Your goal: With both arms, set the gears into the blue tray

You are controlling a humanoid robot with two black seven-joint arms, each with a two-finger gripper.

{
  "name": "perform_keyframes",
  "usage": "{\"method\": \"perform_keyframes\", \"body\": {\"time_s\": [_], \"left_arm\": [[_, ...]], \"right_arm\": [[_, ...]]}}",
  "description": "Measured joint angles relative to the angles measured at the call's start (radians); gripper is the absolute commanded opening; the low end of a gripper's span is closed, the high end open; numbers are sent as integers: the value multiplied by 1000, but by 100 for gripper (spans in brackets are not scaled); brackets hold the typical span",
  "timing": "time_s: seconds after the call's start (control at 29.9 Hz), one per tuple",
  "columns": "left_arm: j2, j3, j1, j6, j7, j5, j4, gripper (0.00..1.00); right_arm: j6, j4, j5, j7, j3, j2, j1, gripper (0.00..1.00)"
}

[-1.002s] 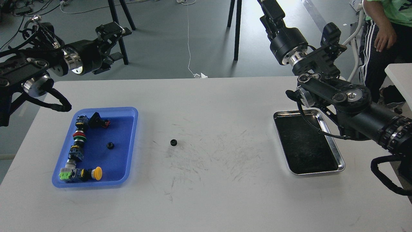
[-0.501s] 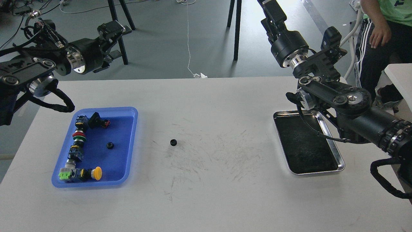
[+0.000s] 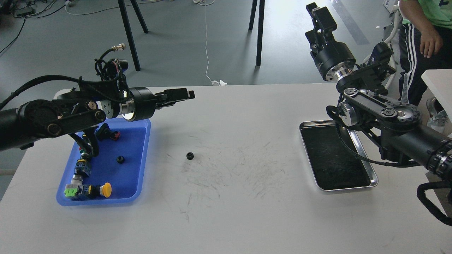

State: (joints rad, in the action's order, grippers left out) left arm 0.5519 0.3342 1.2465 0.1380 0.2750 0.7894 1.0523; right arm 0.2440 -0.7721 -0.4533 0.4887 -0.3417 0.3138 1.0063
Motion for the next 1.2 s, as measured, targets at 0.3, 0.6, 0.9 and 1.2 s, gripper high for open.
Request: {"method": "perform_keyframes", "body": {"time_s": [0.3,0.6,0.9,1.2], "left_arm": [[-6,127,13,-120,-53,81,79,98],[-8,197,35,-126,-49,139,88,99],[-48,275,34,-212,11,354,146,94],[-148,309,16,-281,21,462,79,86]], "right_arm": [[1,-12,14,0,-25,26,-46,94],[5,-12,16,0,-46,27,-79,94],[5,-12,16,0,-82,27,-108,94],[3,-13,16,0,-161,27,-167,95]]}}
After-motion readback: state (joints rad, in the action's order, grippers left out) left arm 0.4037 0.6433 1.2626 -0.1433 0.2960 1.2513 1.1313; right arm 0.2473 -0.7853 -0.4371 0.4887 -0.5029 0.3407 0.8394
